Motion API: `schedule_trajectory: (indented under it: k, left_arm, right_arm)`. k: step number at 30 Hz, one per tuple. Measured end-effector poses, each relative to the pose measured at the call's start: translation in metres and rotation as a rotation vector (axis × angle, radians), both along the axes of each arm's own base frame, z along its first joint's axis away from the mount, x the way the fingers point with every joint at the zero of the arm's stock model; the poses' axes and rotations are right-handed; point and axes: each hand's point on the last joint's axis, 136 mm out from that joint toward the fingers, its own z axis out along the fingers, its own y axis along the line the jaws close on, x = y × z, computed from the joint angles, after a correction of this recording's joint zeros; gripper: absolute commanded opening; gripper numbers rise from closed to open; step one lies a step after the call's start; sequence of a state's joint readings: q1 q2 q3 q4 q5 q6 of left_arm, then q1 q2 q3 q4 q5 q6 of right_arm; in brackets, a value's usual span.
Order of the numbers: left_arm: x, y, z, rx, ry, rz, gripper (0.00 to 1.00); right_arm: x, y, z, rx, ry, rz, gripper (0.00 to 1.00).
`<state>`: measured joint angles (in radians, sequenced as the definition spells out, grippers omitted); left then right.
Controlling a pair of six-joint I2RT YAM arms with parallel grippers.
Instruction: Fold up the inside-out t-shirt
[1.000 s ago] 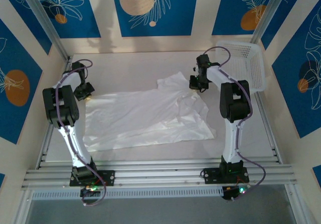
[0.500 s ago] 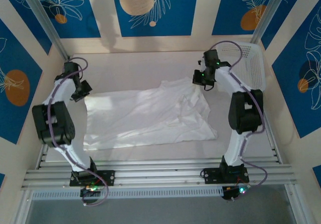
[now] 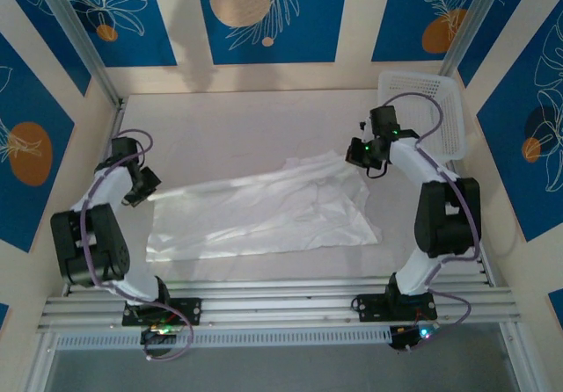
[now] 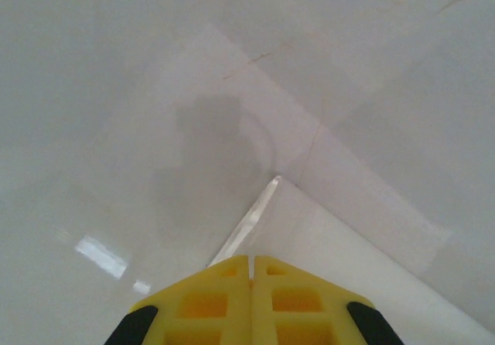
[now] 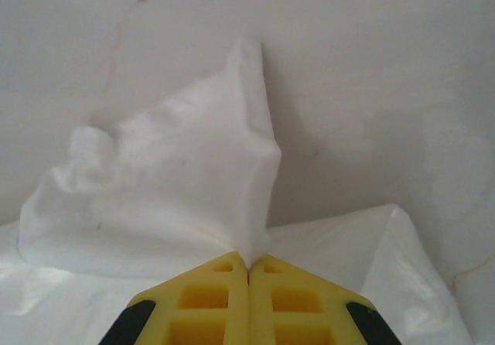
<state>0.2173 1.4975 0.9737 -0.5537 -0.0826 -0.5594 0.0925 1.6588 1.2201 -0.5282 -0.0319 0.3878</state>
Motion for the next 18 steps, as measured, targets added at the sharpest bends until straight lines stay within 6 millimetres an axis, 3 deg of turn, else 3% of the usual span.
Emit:
schedule_trajectory:
  k: [4,6,9,12,14,16,18]
  left_arm:
    - [-0.008,0.004,0.031,0.045,-0.093,0.025,0.00]
    - [-0.008,0.006,0.036,0.056,-0.137,0.037,0.00]
    - [-0.037,0.000,0.016,0.038,-0.120,0.066,0.00]
    - [-0.066,-0.003,-0.016,0.027,-0.040,0.113,0.00]
    - [-0.082,-0.002,-0.033,0.032,0.011,0.148,0.02]
    - [-0.090,-0.002,-0.041,0.033,0.032,0.167,0.23]
    - [-0.092,-0.001,-0.040,0.034,0.020,0.181,0.39]
  right_arm:
    - [-0.014,-0.003,0.025,0.024,-0.066,-0.029,0.00]
    - [-0.015,-0.003,0.025,0.039,-0.100,-0.045,0.00]
    - [-0.053,-0.009,-0.014,0.057,-0.029,-0.101,0.00]
    - [-0.096,-0.013,-0.063,0.063,0.093,-0.152,0.05]
    - [-0.119,-0.018,-0.084,0.062,0.152,-0.190,0.17]
    - [-0.127,-0.022,-0.086,0.066,0.153,-0.216,0.32]
    - [-0.123,-0.025,-0.075,0.076,0.110,-0.227,0.37]
